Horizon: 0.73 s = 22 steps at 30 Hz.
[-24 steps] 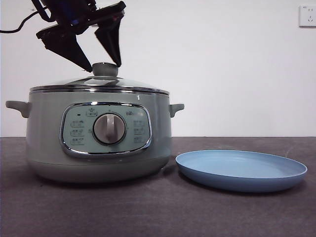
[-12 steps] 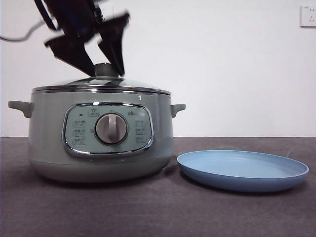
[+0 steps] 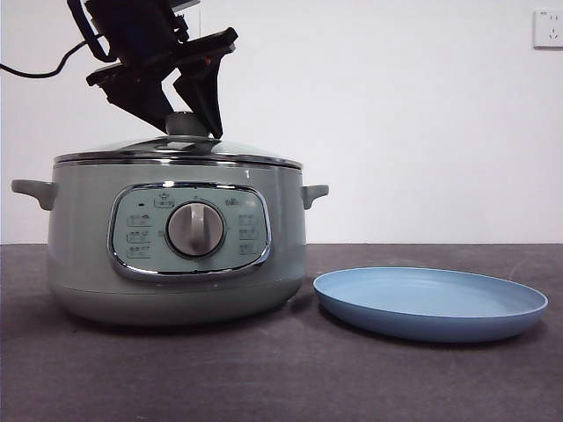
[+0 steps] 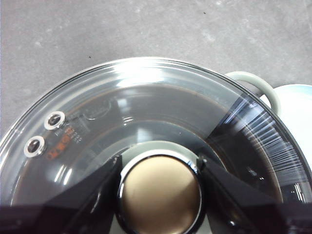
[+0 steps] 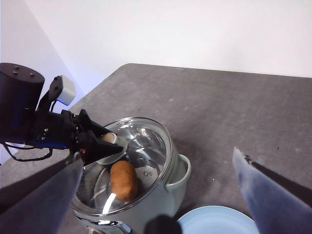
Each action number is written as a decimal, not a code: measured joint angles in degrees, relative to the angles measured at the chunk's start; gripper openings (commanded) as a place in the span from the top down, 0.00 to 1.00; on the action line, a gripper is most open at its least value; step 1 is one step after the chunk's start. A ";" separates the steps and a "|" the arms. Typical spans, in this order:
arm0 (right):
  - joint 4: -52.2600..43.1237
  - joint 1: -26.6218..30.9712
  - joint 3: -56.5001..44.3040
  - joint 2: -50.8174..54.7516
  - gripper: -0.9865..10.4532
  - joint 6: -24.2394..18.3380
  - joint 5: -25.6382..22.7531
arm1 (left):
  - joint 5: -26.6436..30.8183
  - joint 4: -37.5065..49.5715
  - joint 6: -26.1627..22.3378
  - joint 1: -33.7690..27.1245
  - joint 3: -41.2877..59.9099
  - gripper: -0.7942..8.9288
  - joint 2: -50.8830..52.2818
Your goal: Take the potato out from the steamer,put the potato on the plate,close the lid
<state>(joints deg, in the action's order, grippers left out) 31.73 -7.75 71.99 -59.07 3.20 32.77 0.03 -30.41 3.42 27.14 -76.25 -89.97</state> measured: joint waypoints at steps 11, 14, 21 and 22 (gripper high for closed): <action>-0.02 -3.45 0.00 0.02 0.45 0.00 0.00 | -0.09 -14.38 0.24 -0.02 -8.96 0.93 -0.09; -0.04 -5.31 0.00 0.02 0.45 0.00 0.02 | -0.09 -18.47 -0.37 -0.02 -15.39 0.93 -0.09; -0.04 -8.50 0.00 0.02 0.45 0.46 0.00 | 0.00 -25.90 -3.30 -0.11 -30.45 0.93 0.66; -0.04 -8.96 0.00 0.02 0.45 0.57 -0.02 | 0.00 -28.00 -3.69 -0.11 -32.44 0.93 0.76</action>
<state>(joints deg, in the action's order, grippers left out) 31.68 -16.71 71.99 -59.05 3.77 32.75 0.03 -58.41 -0.27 27.03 -108.68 -89.21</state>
